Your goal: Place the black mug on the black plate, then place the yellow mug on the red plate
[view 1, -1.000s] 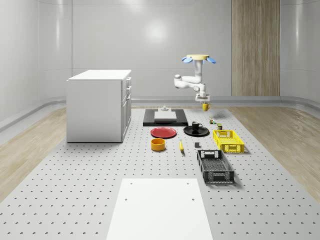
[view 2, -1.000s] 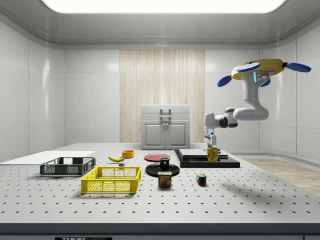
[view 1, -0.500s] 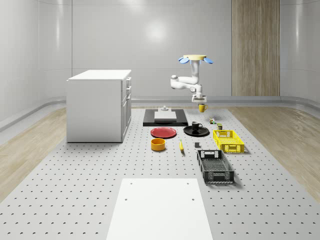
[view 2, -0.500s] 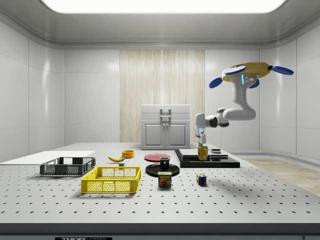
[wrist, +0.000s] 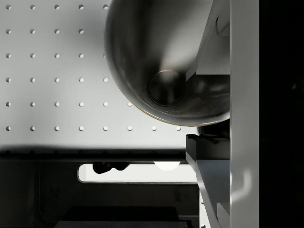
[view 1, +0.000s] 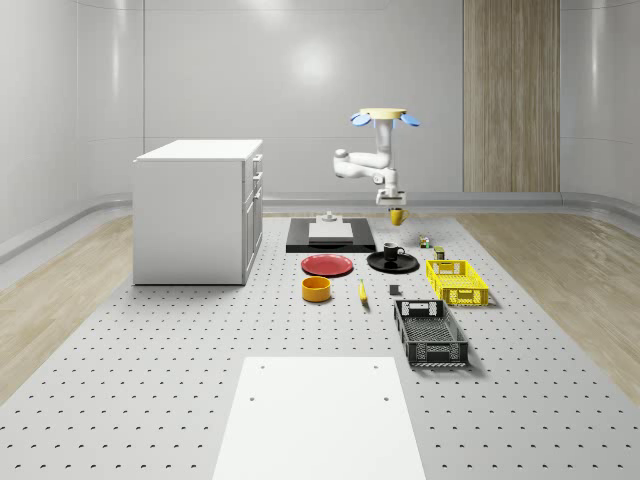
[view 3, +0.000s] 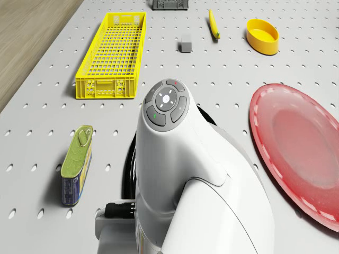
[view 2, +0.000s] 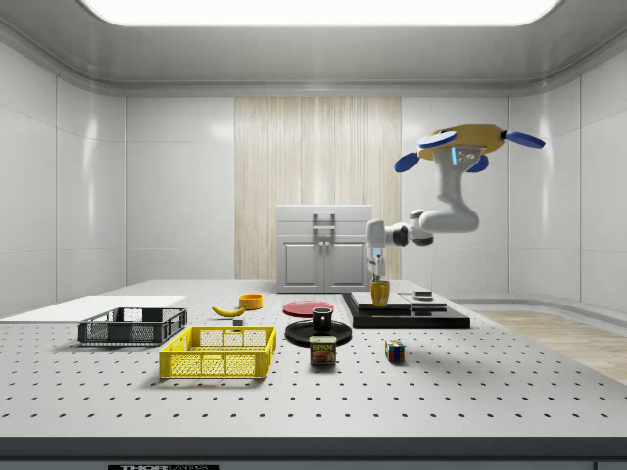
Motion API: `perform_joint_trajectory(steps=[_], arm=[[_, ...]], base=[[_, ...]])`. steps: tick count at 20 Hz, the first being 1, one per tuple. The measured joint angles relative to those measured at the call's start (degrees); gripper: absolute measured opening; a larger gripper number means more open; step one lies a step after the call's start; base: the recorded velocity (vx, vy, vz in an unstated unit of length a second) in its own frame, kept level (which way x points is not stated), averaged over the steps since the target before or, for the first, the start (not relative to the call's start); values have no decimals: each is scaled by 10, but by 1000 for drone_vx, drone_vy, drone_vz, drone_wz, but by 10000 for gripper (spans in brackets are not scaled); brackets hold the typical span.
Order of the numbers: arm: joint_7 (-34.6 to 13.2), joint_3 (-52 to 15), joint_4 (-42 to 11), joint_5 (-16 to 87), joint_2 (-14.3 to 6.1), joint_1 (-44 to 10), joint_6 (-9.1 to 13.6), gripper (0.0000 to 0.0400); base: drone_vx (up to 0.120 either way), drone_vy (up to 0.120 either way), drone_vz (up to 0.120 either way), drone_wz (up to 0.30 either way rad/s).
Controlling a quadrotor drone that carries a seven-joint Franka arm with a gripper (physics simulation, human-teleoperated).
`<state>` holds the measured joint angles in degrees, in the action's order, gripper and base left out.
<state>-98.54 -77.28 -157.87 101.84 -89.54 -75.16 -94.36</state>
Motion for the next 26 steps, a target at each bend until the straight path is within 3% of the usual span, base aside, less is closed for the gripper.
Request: perform_joint_trajectory(steps=[26], arm=[[-1,0,0,-2,-6,-1,-5,110]], base=[[120,-120,0,0]])
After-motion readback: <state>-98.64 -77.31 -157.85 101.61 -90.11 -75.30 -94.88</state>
